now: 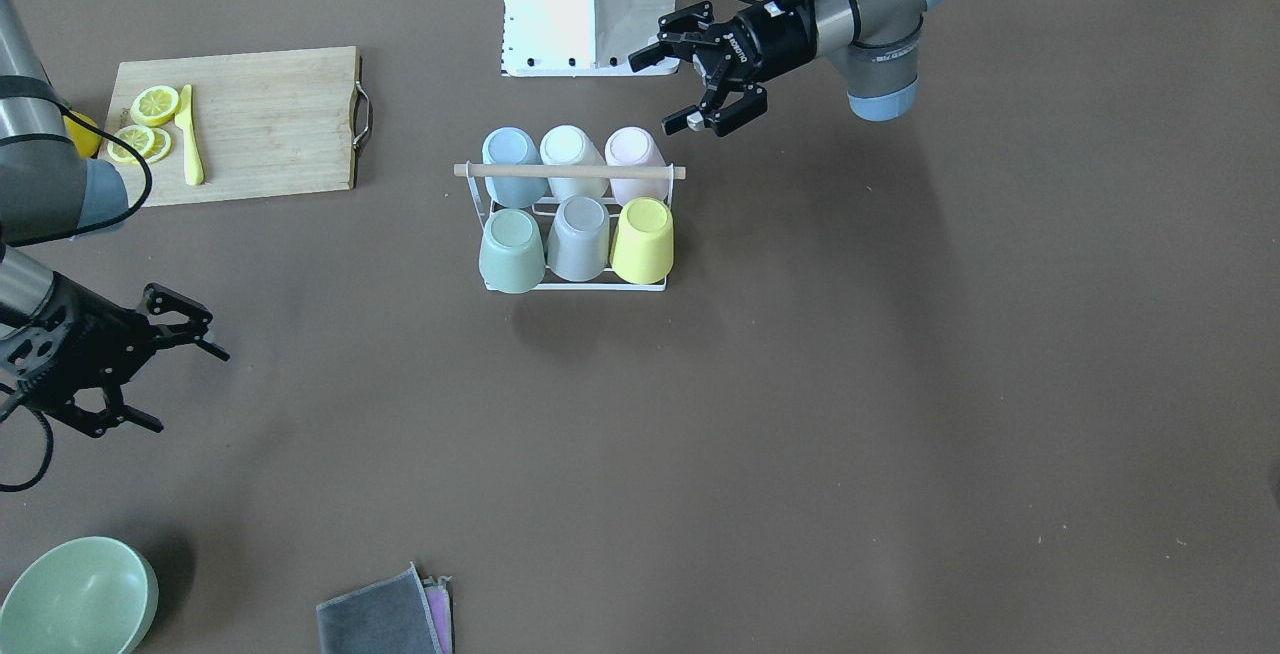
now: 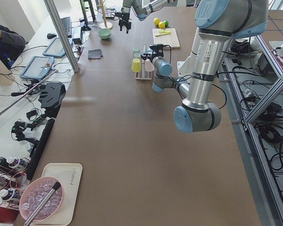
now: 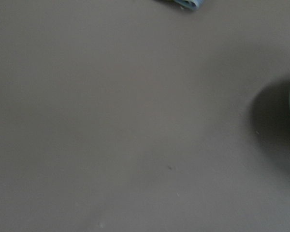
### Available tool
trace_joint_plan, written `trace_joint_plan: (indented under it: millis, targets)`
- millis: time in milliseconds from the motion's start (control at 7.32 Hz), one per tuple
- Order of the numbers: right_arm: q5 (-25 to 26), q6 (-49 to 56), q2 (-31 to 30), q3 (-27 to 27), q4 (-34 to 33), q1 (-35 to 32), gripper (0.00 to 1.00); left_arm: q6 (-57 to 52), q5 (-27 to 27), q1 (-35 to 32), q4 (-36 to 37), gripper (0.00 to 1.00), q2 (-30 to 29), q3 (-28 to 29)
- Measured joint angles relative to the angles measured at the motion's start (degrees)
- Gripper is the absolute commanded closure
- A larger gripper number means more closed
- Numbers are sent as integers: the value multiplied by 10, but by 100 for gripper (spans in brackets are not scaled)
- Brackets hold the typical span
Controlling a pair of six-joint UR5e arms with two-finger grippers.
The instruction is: Place cup on cup holder
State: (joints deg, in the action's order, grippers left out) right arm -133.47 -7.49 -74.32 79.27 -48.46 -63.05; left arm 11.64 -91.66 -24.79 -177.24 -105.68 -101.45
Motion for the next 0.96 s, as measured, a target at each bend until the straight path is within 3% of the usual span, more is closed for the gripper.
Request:
trace_joint_plan:
  millis: [273,546,683,956]
  targets:
    - [13,7,-31,53,-169,-39,1,-3,-38,-53,140,1,13,-49]
    - [38,2,-41,70,-305,-78,1,-5,-44,-93,268,1,14,-63]
    - [41,-7,-48,75,-359,-100,1,-17,-44,-115,342,1,13,-71]
    - [-4,-33,-84,79,-399,-149,1,-66,-26,-143,504,1,10,-77]
